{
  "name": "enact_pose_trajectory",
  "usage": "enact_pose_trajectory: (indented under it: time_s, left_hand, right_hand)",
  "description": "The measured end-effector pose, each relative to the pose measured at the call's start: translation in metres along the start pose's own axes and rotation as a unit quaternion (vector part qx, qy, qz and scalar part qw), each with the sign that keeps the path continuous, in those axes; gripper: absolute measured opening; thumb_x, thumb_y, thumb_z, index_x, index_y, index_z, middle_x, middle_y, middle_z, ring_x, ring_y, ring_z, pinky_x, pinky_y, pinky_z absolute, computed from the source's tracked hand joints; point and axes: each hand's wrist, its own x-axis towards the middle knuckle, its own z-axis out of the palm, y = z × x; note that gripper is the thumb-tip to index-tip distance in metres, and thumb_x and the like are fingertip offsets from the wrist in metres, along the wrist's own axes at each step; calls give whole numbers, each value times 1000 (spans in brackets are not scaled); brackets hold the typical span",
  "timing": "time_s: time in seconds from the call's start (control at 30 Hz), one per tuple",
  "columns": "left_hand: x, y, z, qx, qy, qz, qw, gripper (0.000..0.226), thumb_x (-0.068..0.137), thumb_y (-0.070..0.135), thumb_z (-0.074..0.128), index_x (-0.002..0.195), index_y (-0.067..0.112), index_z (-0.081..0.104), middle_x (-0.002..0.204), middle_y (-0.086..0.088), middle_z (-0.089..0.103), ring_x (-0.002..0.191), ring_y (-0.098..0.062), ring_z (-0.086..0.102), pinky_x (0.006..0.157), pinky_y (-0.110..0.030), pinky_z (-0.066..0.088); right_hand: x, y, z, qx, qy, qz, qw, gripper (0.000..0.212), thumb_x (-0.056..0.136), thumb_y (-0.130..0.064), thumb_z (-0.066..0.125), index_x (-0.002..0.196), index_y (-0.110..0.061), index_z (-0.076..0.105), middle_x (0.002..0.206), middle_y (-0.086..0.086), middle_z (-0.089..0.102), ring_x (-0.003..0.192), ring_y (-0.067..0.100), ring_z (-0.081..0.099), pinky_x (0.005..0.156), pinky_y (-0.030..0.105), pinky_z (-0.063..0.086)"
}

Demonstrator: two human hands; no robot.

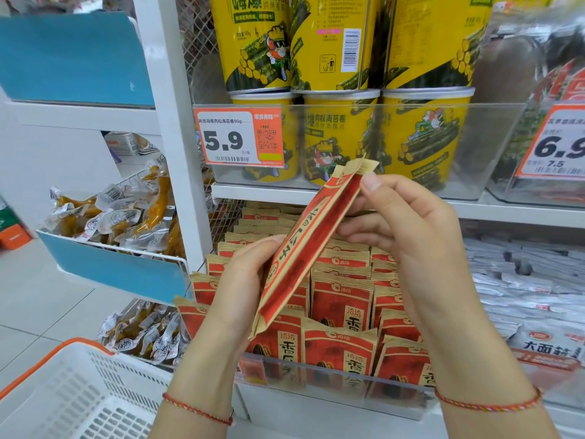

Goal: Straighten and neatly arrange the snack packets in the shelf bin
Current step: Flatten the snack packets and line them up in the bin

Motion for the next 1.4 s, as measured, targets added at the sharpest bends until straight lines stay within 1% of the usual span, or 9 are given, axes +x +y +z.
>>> enact_pose_trajectory:
  time_s: [0.23,0.5,0.67,0.83,0.93,1.07,1.17,1.3,1.4]
  left_hand:
    - [2,0,1,-8,20,-7,1000,36,102,15,41,124,-7,58,89,-6,61,51,4,59,45,-8,43]
    - [2,-1,4,-32,11,-10,999,35,101,17,43,123,-4,61,85,-3,62,51,3,60,44,-9,43]
    - [-1,2,8,-72,-34,23,997,33,91,26,49,94,11,78,75,-3,67,61,-8,61,58,-21,49]
    - [0,5,7,-186,-82,43,978,38,94,25,41,115,5,66,87,-5,69,77,-13,64,70,-27,55]
    - [3,4,5,-248,-58,59,965,30,96,19,40,108,7,65,85,-4,61,80,-15,56,76,-28,49]
    - [9,2,-2,-284,-39,66,956,26,98,18,37,103,11,62,90,-7,58,84,-16,57,70,-25,56]
    - [11,0,-5,-288,-24,71,955,25,92,19,41,107,10,60,94,-8,58,90,-17,56,86,-31,49]
    - [12,0,-8,-294,-35,76,952,27,90,20,43,109,12,61,94,-7,60,92,-18,55,85,-30,49]
    - [12,-2,-9,-305,-38,64,949,30,95,22,40,115,13,60,97,-5,62,96,-18,56,81,-29,55]
  right_hand:
    - [0,1,-1,-2,-3,-1,1000,20,94,-16,52,82,-13,67,75,2,72,61,13,67,63,26,55]
    - [0,2,-3,-2,-4,1,1000,21,95,-16,51,80,-13,66,77,3,72,61,13,67,62,25,55]
    - [0,3,-4,-7,-13,13,1000,26,84,-36,55,85,-13,68,76,2,72,63,13,67,63,24,54]
    - [-1,7,-4,-39,-63,40,996,32,74,-41,57,88,-16,71,81,0,74,65,10,67,64,23,54]
    - [-1,10,-6,-72,-102,56,991,33,73,-39,59,91,-15,72,86,0,74,69,9,68,67,25,55]
    - [-1,15,-8,-123,-167,52,977,26,73,-39,65,88,-20,75,85,-6,75,82,14,68,73,28,54]
    - [-1,18,-8,-132,-204,58,968,22,71,-37,69,85,-21,76,87,-6,75,86,15,69,76,21,55]
    - [-1,20,-7,-120,-208,48,969,7,80,-24,70,79,-22,76,76,-1,74,72,6,67,69,17,52]
    - [-1,20,-8,-130,-204,27,970,13,86,-20,66,78,-24,76,68,-5,71,66,-1,62,66,15,49]
